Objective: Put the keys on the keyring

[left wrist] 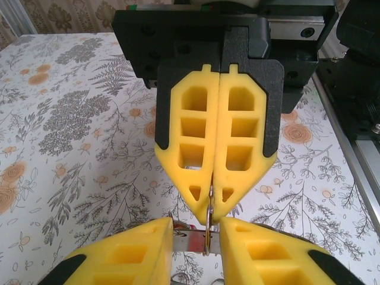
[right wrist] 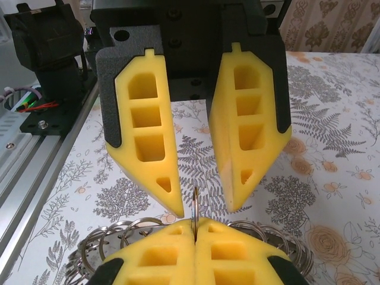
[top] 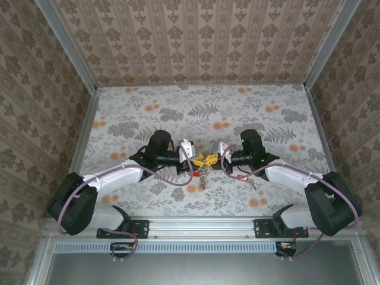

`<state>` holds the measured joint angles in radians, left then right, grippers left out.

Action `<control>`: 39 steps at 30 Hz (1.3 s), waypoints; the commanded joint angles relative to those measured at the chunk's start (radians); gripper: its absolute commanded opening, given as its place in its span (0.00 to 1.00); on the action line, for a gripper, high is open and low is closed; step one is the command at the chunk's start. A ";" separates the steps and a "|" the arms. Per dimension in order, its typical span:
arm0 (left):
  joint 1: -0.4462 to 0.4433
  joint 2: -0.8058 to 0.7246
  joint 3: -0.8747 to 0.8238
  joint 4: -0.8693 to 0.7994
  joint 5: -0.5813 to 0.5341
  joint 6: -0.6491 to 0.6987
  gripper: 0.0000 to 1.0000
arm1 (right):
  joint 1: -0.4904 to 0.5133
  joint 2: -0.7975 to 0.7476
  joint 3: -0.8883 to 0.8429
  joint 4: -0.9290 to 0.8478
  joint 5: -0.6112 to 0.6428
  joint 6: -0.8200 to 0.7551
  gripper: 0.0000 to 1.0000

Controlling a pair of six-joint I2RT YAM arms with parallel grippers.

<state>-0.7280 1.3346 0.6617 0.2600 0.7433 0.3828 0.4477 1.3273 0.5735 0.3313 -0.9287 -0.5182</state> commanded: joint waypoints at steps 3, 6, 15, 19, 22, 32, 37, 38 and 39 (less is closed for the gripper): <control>-0.007 0.025 0.025 -0.028 0.012 0.021 0.21 | -0.004 0.010 0.039 -0.005 -0.048 -0.024 0.00; -0.008 0.030 0.032 -0.037 0.012 0.022 0.18 | -0.005 0.009 0.039 -0.005 -0.048 -0.025 0.00; -0.014 0.038 0.056 -0.053 0.013 0.034 0.15 | -0.004 0.010 0.053 -0.033 -0.049 -0.027 0.00; -0.020 0.042 0.060 -0.047 0.012 0.032 0.16 | -0.001 0.011 0.061 -0.065 -0.041 -0.039 0.00; -0.024 0.052 0.063 -0.052 0.012 0.032 0.14 | -0.001 0.009 0.060 -0.063 -0.041 -0.039 0.00; -0.036 0.052 0.081 -0.059 -0.007 0.033 0.14 | 0.012 0.005 0.104 -0.204 -0.004 -0.102 0.00; -0.039 0.054 0.091 -0.076 -0.012 0.039 0.04 | 0.026 -0.001 0.137 -0.310 0.029 -0.156 0.02; -0.039 0.055 0.095 -0.082 -0.013 0.043 0.01 | 0.028 -0.001 0.145 -0.329 0.035 -0.162 0.02; -0.039 0.056 0.096 -0.088 -0.013 0.045 0.00 | 0.030 -0.003 0.149 -0.339 0.042 -0.161 0.03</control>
<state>-0.7475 1.3800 0.7143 0.1658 0.7170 0.4057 0.4526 1.3373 0.6788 0.0692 -0.8879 -0.6285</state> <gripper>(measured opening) 0.045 0.060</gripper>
